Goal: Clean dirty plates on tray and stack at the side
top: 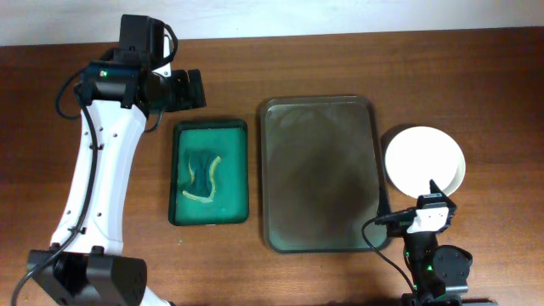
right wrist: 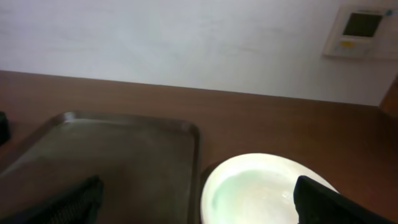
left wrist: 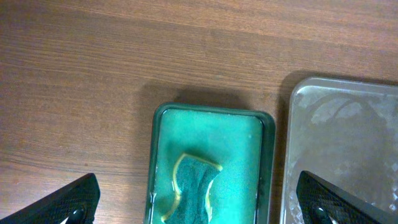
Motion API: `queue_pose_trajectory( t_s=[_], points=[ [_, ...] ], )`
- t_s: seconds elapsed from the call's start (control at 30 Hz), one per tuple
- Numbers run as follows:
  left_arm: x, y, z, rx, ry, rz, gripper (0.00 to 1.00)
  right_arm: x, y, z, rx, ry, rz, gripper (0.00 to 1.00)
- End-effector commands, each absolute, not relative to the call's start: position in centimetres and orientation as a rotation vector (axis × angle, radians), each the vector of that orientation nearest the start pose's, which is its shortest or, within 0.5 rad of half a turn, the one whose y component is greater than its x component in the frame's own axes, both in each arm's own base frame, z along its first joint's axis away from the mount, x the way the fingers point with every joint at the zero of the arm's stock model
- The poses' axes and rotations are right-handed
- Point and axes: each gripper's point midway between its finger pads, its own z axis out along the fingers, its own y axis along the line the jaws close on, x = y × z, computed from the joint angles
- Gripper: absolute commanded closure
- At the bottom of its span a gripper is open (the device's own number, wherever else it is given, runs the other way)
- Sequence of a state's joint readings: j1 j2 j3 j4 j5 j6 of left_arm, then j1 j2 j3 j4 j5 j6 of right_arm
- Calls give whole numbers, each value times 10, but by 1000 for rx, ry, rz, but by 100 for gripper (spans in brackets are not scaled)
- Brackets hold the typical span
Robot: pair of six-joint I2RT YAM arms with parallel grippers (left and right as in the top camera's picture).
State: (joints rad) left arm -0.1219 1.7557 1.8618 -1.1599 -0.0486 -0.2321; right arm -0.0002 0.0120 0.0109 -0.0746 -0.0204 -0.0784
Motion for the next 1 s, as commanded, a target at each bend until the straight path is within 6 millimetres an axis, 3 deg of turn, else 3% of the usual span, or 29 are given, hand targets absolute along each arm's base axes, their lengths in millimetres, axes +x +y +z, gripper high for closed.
queue_pose_trajectory(
  t_s=[0.0, 0.23, 0.33, 0.97],
  points=[
    [425, -44, 253, -168, 2597, -75, 1, 246, -3, 155, -49, 1650, -65, 2],
    [425, -44, 253, -168, 2597, -75, 1, 246, -2, 156, -55, 1648, -66, 2],
    [425, -44, 253, -168, 2597, -75, 1, 246, 6, 156, -154, 1641, -103, 2],
    [425, -44, 253, -169, 2597, -75, 1, 246, 7, 156, -156, 1642, -99, 2]
  ],
)
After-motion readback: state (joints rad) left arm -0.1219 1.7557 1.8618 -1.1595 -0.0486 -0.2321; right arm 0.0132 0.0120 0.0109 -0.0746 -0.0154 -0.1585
